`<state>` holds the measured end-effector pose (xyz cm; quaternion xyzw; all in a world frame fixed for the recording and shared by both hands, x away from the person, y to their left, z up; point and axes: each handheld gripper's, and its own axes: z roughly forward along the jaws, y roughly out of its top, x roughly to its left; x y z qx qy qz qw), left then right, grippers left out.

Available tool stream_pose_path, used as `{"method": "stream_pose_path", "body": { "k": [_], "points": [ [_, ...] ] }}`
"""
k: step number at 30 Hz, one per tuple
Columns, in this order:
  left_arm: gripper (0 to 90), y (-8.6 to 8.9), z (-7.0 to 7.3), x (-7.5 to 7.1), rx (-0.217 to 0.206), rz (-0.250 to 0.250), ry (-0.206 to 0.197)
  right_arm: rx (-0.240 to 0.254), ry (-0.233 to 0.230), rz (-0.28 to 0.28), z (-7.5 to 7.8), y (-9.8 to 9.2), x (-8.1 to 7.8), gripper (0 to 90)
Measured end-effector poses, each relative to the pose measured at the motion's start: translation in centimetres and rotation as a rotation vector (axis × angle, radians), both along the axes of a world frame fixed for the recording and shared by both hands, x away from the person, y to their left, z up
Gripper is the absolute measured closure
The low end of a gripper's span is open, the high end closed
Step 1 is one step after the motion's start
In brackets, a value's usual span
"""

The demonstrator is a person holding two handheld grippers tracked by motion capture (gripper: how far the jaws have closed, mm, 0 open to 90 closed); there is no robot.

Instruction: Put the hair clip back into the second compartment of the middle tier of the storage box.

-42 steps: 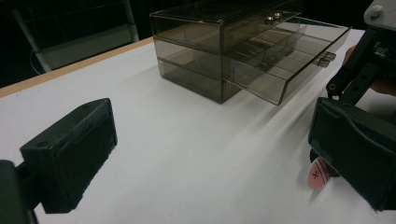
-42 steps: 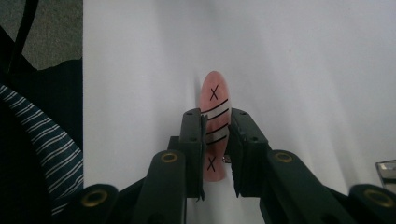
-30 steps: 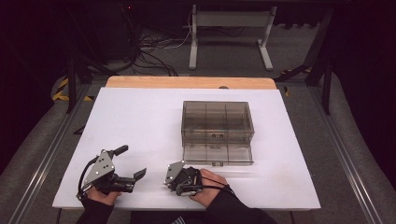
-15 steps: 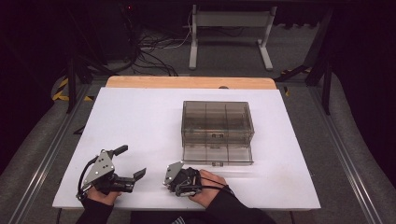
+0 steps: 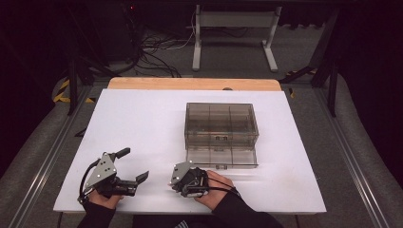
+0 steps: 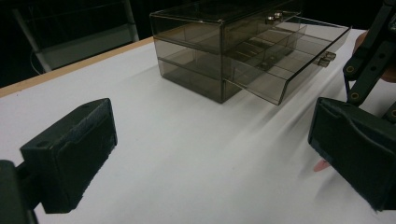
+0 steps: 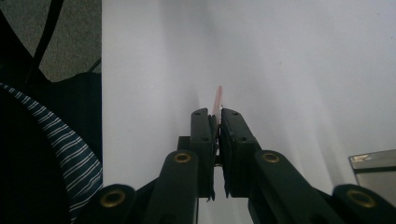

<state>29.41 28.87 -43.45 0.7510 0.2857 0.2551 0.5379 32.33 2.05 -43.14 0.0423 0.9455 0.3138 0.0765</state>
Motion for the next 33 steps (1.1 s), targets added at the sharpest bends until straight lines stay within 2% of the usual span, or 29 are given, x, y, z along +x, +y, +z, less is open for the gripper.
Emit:
{"method": "stream_pose_path", "body": {
  "k": [15, 33],
  "points": [
    [2.1, 0.0, 0.0, 0.0, 0.000, 0.001, 0.000, 0.073, -0.028, -0.028, 1.3, -1.7, 0.3, 84.7],
    [2.1, 0.0, 0.0, 0.0, 0.000, 0.001, 0.000, 0.133, -0.044, -0.063, 2.6, -3.5, 0.5, 84.7]
  ]
}}
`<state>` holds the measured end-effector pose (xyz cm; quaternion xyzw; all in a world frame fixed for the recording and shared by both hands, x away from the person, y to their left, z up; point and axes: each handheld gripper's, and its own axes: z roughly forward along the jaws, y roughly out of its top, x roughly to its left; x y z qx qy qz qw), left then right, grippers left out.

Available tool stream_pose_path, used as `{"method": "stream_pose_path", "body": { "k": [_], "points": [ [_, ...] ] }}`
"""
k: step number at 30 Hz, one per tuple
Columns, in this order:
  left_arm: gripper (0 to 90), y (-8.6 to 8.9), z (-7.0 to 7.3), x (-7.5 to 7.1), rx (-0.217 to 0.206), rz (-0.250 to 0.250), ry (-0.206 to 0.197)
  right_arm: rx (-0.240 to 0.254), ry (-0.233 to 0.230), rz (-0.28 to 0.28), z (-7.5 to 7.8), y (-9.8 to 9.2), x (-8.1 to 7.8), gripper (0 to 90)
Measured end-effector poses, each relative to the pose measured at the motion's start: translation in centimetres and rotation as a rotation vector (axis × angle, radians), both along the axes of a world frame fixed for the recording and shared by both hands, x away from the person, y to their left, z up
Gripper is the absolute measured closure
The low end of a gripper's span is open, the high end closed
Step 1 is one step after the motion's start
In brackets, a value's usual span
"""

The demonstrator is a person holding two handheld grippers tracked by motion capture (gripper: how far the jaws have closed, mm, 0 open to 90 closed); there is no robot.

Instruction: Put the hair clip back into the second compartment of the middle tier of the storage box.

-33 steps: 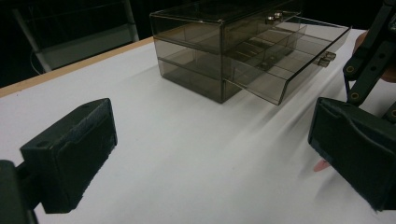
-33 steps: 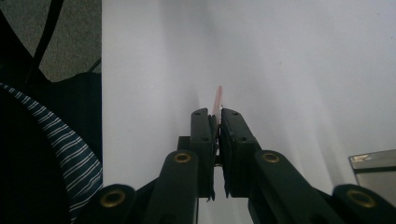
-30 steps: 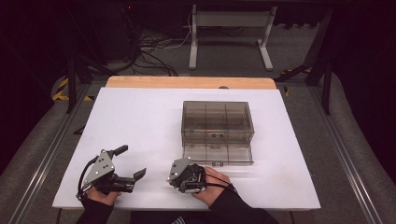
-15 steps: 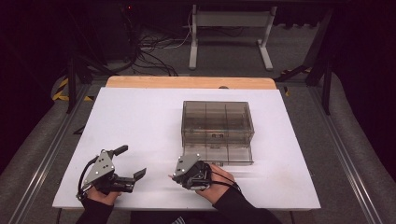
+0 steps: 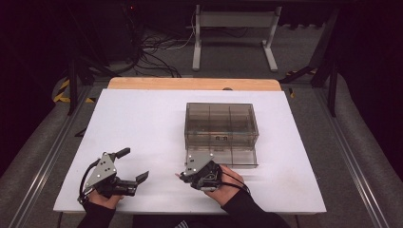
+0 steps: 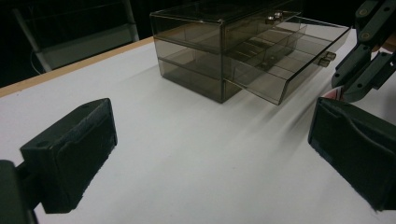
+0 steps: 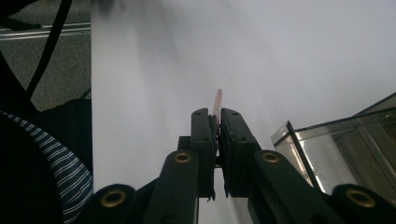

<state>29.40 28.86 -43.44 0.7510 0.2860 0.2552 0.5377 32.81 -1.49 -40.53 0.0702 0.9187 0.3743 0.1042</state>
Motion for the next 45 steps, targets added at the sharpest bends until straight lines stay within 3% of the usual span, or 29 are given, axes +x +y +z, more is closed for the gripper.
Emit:
{"method": "stream_pose_path", "body": {
  "k": [23, 45],
  "points": [
    [2.1, 0.0, 0.0, 0.0, 0.004, 0.001, 0.002, 0.028, -0.019, -0.092, 1.7, -3.5, 1.1, 84.7],
    [2.1, 0.0, -0.1, 0.1, 0.005, 0.002, 0.002, 0.009, -0.048, -0.180, 2.5, -6.5, 2.7, 84.7]
  ]
}}
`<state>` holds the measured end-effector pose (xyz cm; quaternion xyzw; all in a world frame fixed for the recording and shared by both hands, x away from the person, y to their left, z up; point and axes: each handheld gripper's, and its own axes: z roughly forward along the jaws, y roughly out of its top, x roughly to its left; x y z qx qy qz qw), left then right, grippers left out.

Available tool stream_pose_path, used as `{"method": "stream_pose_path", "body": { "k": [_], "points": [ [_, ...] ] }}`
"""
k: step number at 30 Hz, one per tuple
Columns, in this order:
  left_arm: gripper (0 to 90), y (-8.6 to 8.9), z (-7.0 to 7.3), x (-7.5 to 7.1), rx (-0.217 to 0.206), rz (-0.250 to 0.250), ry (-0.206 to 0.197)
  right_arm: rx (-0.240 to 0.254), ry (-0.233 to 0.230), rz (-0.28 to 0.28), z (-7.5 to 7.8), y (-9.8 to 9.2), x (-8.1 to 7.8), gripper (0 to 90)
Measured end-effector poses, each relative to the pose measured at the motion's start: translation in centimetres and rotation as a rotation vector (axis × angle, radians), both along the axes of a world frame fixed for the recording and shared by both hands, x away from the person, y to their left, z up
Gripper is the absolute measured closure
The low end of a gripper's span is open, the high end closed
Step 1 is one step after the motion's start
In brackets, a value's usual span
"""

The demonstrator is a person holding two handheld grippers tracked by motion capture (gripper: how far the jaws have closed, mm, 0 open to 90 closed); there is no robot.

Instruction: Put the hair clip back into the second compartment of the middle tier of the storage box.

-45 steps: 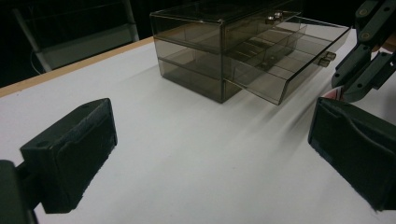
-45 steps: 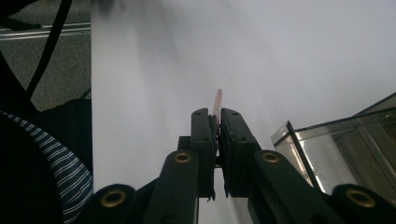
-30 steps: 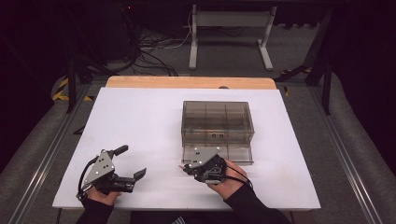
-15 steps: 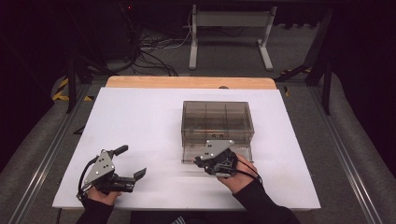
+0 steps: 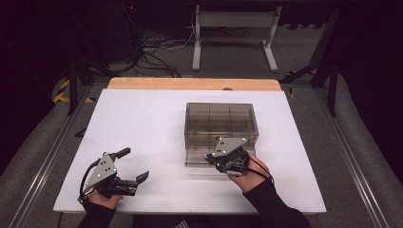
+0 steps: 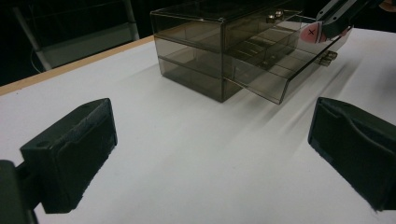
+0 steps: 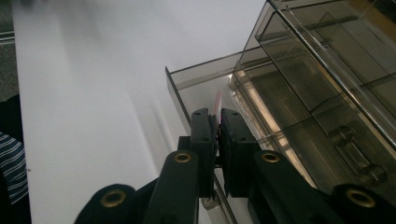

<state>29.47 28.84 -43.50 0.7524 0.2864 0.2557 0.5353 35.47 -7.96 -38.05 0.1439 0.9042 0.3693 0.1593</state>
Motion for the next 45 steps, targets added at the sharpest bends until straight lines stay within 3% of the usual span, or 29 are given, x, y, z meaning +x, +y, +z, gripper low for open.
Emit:
{"method": "stream_pose_path", "body": {
  "k": [25, 45],
  "points": [
    [2.1, 0.0, 0.0, 0.0, 0.000, 0.001, 0.001, -0.006, -0.010, -0.097, -0.3, -2.3, 1.3, 84.7],
    [2.1, 0.0, 0.0, 0.0, -0.001, 0.002, 0.001, -0.005, 0.001, -0.140, -1.0, -3.3, 2.2, 84.5]
  ]
}}
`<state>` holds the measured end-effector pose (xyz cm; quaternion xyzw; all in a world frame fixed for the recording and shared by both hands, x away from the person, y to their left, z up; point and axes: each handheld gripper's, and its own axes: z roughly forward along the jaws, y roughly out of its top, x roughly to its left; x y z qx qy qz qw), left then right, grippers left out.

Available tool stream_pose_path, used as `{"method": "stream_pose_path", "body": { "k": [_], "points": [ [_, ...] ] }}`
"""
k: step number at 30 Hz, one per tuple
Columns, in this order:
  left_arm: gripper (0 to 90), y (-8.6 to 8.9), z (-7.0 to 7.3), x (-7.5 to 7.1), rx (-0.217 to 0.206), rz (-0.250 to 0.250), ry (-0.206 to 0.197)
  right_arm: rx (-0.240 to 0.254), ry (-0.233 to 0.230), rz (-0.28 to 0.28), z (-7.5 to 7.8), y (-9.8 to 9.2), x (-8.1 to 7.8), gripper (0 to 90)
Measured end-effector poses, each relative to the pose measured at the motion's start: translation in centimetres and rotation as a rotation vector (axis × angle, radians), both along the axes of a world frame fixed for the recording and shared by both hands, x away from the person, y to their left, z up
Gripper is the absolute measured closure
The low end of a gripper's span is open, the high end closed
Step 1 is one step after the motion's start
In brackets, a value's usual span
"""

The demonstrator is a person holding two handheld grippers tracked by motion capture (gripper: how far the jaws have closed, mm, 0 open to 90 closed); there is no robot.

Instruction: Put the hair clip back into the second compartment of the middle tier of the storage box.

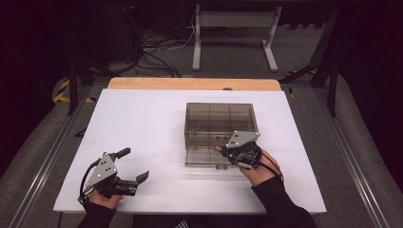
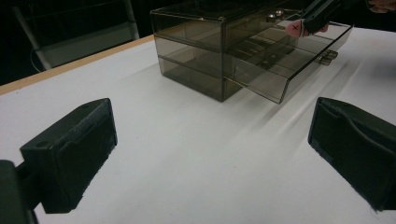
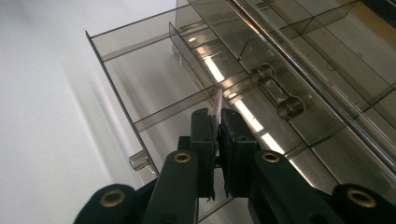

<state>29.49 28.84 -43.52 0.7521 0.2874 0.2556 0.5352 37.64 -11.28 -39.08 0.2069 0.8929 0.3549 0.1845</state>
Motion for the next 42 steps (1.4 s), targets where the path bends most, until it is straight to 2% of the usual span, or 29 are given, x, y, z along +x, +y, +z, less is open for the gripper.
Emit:
{"method": "stream_pose_path", "body": {
  "k": [15, 31, 42],
  "points": [
    [2.1, 0.0, 0.0, 0.0, 0.000, 0.000, 0.000, -0.018, 0.011, -0.016, -0.5, -0.3, 0.7, 84.5],
    [2.1, 0.0, 0.0, 0.0, 0.000, 0.000, 0.001, -0.045, 0.048, 0.001, -1.6, 0.3, 0.9, 84.5],
    [2.1, 0.0, 0.0, 0.0, 0.000, 0.000, 0.001, -0.051, 0.056, 0.009, -1.9, 0.6, 0.9, 84.3]
  ]
}}
